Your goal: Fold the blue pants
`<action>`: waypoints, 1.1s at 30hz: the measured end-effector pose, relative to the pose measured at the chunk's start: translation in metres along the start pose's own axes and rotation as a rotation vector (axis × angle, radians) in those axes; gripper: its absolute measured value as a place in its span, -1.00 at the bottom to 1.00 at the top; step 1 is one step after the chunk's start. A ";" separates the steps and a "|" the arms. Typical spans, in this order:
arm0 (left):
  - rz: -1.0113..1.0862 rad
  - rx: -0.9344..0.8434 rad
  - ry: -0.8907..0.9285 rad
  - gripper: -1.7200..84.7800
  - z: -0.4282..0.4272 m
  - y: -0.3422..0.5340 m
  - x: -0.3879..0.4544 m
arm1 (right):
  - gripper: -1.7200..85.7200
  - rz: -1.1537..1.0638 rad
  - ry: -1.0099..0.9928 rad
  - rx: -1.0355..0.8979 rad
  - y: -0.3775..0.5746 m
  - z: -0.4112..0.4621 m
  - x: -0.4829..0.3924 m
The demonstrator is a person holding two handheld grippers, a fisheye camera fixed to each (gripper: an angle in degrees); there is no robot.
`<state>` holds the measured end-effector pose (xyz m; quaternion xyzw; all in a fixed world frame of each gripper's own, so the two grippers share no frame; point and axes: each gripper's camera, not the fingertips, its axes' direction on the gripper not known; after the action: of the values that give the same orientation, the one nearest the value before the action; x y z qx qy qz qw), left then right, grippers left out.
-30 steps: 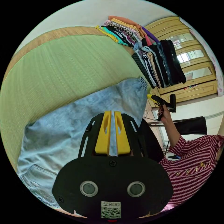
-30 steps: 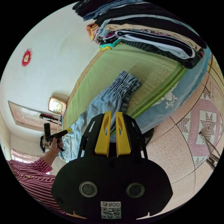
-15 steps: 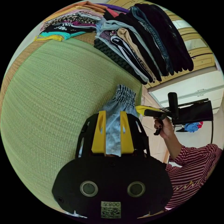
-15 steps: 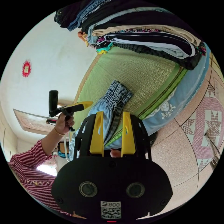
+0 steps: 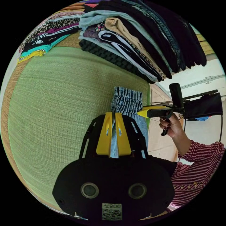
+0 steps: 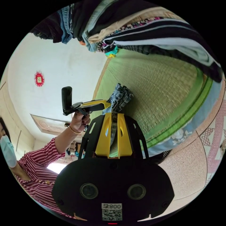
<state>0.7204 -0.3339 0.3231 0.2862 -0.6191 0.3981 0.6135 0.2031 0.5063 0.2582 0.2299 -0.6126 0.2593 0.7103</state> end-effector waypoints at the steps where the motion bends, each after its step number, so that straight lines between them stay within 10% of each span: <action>1: -0.001 0.004 0.003 -0.89 -0.001 -0.002 0.000 | -0.88 -0.015 0.006 -0.003 -0.009 -0.004 0.000; 33: -0.133 0.137 0.029 -0.92 0.060 0.117 -0.038 | -0.90 -0.076 -0.028 0.015 -0.040 0.004 -0.052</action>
<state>0.5928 -0.3285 0.2733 0.3620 -0.5612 0.4019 0.6265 0.2202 0.4694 0.2073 0.2622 -0.6111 0.2335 0.7094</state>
